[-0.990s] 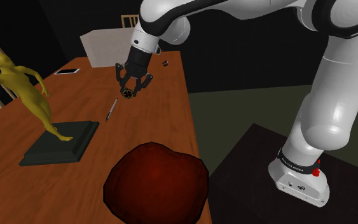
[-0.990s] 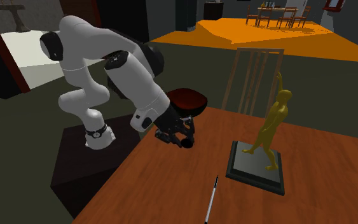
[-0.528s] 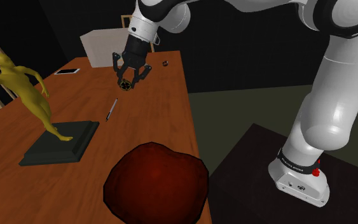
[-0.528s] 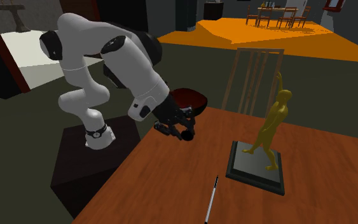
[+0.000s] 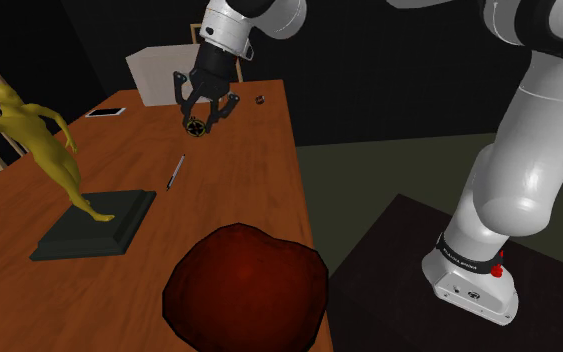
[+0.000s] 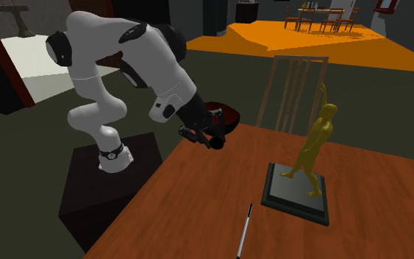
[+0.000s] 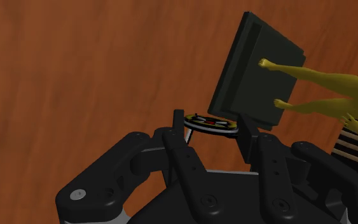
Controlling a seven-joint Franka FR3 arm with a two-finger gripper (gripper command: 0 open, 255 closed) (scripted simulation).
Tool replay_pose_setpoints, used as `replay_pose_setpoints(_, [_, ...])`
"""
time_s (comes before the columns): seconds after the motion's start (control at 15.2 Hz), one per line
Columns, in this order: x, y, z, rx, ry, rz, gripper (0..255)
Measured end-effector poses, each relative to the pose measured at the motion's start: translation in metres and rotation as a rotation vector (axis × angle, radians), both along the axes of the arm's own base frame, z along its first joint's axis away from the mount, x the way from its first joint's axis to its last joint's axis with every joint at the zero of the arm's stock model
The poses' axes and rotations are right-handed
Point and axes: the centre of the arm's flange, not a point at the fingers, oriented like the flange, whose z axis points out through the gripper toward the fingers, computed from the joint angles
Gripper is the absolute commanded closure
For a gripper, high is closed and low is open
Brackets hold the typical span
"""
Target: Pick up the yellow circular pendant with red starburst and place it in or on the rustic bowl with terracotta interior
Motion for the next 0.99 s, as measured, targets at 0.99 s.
replay_pose_setpoints(0.99, [-0.176, 0.08, 0.008, 0.0, 0.0, 0.001, 255])
